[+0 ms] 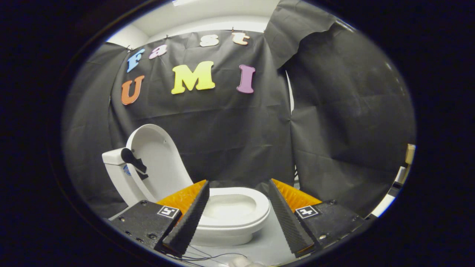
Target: Open the toilet lid.
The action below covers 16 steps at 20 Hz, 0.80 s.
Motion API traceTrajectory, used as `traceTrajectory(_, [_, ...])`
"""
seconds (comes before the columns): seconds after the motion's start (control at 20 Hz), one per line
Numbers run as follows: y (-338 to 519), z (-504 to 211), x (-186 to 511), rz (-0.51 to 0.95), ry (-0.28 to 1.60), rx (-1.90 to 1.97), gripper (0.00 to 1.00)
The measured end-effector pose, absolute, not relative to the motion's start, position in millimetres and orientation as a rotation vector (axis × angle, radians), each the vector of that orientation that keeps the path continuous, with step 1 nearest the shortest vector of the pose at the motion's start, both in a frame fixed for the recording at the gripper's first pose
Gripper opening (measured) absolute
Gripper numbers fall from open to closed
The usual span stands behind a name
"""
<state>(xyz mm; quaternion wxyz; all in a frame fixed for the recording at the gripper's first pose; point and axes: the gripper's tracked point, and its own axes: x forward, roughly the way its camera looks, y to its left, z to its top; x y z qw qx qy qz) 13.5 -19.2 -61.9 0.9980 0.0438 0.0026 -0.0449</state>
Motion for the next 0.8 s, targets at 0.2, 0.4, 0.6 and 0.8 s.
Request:
traceTrajectory(0.2, [-16,-64,14,-0.087,0.002,0.068,0.99])
traceTrajectory(0.4, [-14,-62,14,-0.081,-0.015,0.048,0.99])
traceTrajectory(0.6, [-9,-65,16,-0.07,-0.015,0.04,0.99])
traceTrajectory(0.8, [-5,-64,15,-0.063,-0.029,0.017,0.99])
